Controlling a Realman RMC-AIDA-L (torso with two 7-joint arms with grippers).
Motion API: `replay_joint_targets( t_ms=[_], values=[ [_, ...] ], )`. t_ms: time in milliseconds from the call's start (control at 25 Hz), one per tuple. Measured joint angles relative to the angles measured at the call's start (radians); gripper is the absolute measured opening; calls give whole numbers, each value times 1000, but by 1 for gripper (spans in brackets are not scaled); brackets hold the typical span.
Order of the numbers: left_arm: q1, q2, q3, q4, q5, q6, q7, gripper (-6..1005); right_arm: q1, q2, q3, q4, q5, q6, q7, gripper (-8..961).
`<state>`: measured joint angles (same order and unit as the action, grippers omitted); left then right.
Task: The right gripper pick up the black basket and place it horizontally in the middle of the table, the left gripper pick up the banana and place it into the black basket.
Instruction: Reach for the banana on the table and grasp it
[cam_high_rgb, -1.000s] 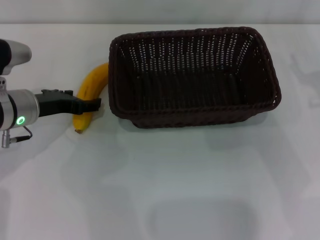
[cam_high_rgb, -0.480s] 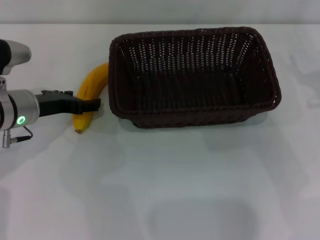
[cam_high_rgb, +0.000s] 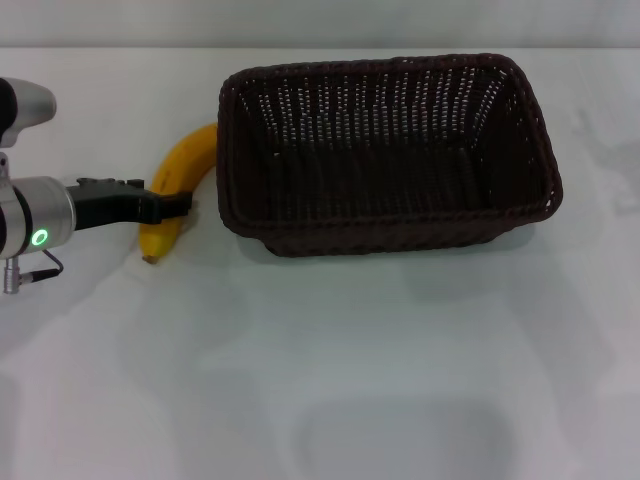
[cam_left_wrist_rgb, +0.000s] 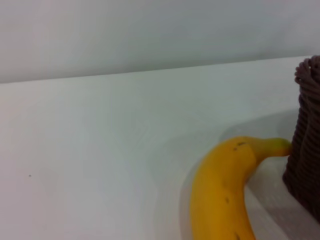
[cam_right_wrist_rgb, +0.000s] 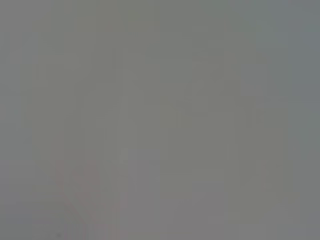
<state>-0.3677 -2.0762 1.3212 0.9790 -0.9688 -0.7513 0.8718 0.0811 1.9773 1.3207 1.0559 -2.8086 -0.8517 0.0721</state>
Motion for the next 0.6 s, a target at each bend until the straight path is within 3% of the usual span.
replay_joint_targets(
  t_ms=[200,440,600],
  values=[
    [-16,1,-8,-22,-1,1,-2,713,0,0,0,1,0,-2,0,828],
    [-28,1,-14,-35,-1,3,-5,520,0,0,0,9,0,-2,0,828],
    [-28,1,-14,-31,-5,6,-8,519,0,0,0,9,0,-1,0,828]
  ],
)
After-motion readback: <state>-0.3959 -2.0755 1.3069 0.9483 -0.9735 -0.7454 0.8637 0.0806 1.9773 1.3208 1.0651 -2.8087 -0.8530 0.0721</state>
